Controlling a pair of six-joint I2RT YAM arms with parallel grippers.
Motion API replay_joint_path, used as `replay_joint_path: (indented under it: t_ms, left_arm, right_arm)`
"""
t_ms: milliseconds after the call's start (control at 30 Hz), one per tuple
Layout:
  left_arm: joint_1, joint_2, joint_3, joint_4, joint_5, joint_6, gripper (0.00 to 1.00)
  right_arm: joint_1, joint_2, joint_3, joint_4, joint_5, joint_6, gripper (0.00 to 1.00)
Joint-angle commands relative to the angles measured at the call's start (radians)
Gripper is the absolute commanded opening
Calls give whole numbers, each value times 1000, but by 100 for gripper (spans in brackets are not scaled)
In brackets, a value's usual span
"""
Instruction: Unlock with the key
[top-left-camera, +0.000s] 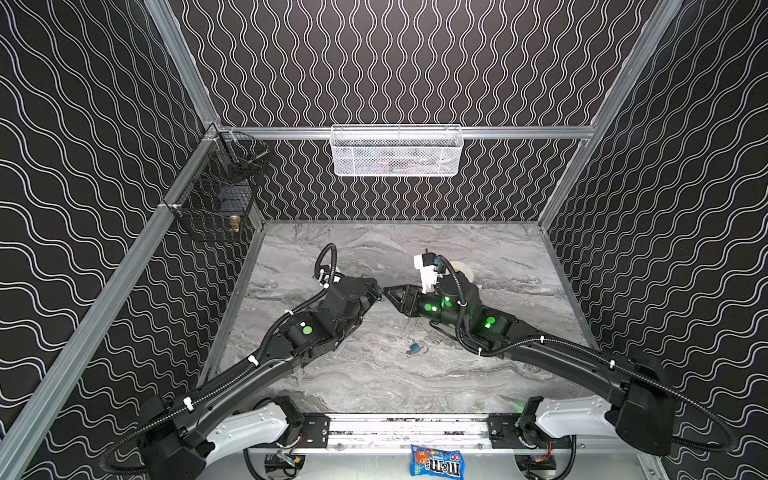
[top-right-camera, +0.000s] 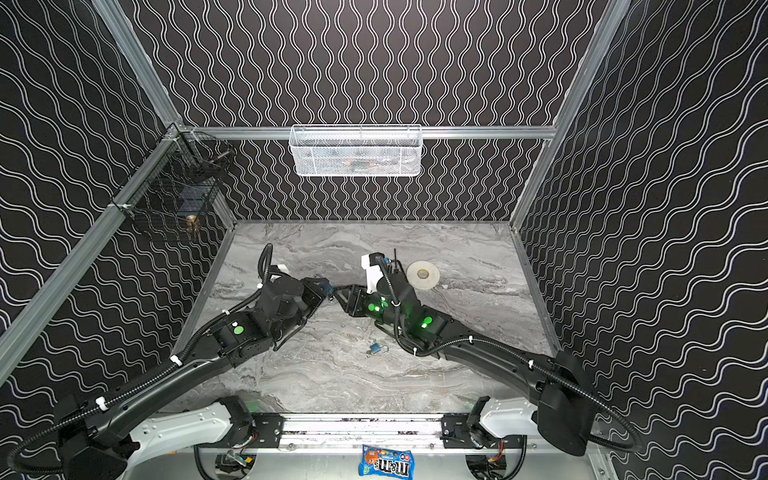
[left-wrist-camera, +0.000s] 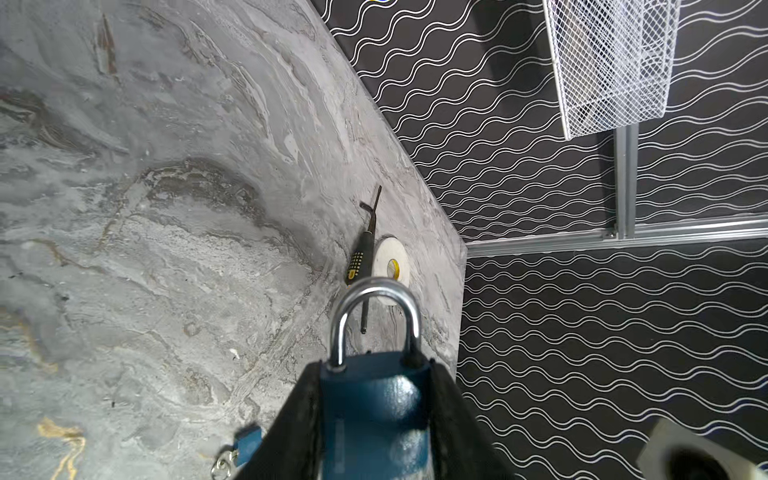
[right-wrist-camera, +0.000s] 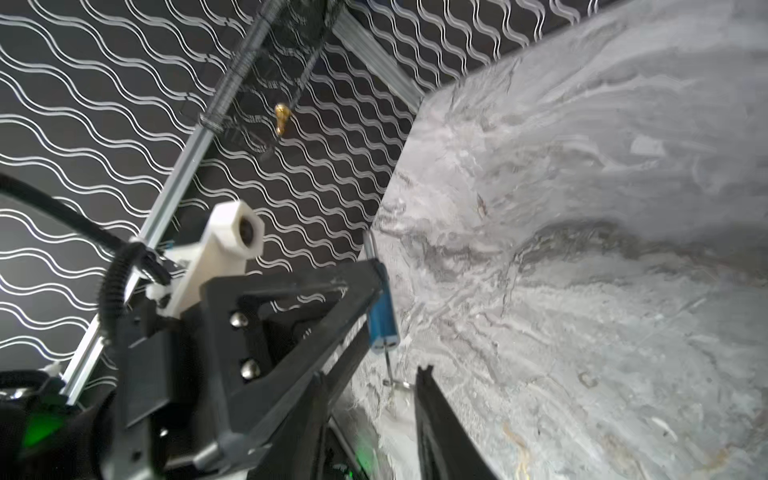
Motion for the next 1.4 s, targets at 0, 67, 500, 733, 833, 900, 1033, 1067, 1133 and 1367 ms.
replay_joint_path:
  t_ms: [0,67,500,733,833,900,1033,1067,1133,1367]
  left_arm:
    - [2,1,-3,26,-20,15,0]
    - [1,0,-4,27,-23,11,0]
    - [2,2,-2,44,-18,1,0]
    - [2,20,4,77,-6,-7,0]
    - [2,21,5,100,21,-9,0]
    - [2,17,6,109,34,-13,0]
    - [2,-12,-33,200,64,-31,0]
    - [2,-17,-40,213,70,-37,0]
    - [2,-25,-54,252,79,-39,0]
    - [2,-13,-83,410,120,-52,0]
  right_arm:
    - [-8,24,29,-38,-48,27,31]
    - [-15,29,19,-8,-60,34,26]
    - [-31,117,38,24,-123,45,21]
    - [-33,114,12,65,-139,70,6]
    - [-49,109,-13,122,-172,105,4]
    - [-49,108,-13,129,-175,113,0]
    - [-53,102,-59,215,-196,191,0]
    - [-53,98,-73,241,-192,213,0]
    - [-53,95,-94,290,-191,255,0]
    - [-53,100,-188,541,-209,433,0]
